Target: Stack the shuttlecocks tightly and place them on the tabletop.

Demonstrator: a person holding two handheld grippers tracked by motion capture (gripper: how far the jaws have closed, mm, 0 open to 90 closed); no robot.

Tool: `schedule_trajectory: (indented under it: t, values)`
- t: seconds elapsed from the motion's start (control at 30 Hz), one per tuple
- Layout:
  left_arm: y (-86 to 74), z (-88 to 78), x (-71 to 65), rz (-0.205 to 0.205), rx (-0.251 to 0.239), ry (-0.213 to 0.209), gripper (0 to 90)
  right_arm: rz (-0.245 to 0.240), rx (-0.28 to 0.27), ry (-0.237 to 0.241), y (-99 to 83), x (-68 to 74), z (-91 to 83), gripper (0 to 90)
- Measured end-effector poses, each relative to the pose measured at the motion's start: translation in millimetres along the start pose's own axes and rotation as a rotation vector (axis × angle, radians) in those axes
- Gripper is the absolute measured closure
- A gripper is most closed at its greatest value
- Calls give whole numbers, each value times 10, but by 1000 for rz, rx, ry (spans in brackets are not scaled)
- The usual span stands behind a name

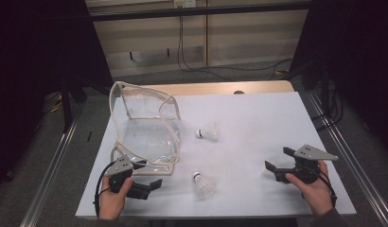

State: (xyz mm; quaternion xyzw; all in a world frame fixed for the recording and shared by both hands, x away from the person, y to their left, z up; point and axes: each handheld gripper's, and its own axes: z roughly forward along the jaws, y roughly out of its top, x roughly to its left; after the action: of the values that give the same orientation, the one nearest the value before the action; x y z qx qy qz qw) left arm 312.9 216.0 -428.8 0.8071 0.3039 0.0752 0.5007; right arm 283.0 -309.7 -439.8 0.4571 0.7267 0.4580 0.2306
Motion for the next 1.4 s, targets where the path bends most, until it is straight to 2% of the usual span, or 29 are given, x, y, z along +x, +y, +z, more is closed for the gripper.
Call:
schedule_trajectory:
  t: [0.1,0.23,0.37,0.47,0.67,0.77,0.9,1.1,1.23,1.4]
  values:
    - [1,2,-2,0,0,3,27,3,16,12,-2,-6,-1,182]
    - [1,3,-3,-2,-1,3,27,8,35,17,-5,-12,-1,241]
    - [0,6,-6,-3,-3,4,24,22,48,43,1,-16,-5,356]
    - [1,5,-5,-2,-3,4,24,25,55,64,5,-11,-10,473]
    - [1,6,-12,0,4,-1,24,21,60,107,43,-16,-36,774]
    - [4,6,-17,0,-4,-3,24,13,49,128,104,-15,-36,848]
    - [4,8,-14,1,-4,-3,24,-10,42,147,207,9,36,876]
    - [1,5,-13,-1,-3,-5,23,-42,11,166,414,66,279,883]
    - [-3,4,-9,-1,-6,-10,23,-36,-9,177,525,95,449,878]
    - [-8,4,-11,-6,-11,-11,23,-32,-6,184,579,131,603,871]
